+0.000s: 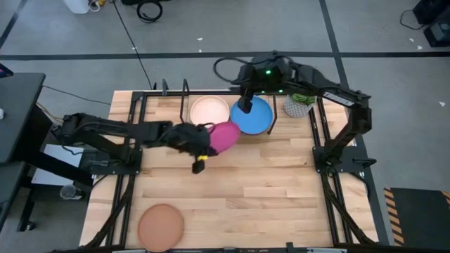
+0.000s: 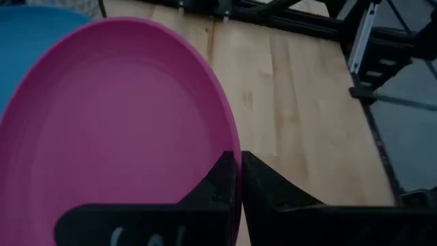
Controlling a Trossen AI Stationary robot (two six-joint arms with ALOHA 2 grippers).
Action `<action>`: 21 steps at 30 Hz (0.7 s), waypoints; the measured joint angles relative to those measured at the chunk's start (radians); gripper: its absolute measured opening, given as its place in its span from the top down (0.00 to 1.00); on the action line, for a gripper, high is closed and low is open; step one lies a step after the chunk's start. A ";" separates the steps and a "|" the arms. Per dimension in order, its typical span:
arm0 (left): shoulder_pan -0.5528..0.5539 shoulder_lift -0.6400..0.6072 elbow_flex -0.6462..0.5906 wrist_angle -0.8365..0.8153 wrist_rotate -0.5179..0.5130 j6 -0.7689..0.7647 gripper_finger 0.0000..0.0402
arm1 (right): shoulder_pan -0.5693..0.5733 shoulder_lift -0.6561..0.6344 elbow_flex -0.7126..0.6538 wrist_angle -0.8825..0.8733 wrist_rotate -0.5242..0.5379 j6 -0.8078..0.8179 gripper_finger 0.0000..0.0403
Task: Place and stack plates onto a shelf
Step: Stack the pink plate on top of the blue plate on the shelf
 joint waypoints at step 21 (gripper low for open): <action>0.201 0.485 0.399 -0.007 0.083 0.587 0.96 | 0.079 -0.189 0.000 -0.125 0.092 0.173 0.73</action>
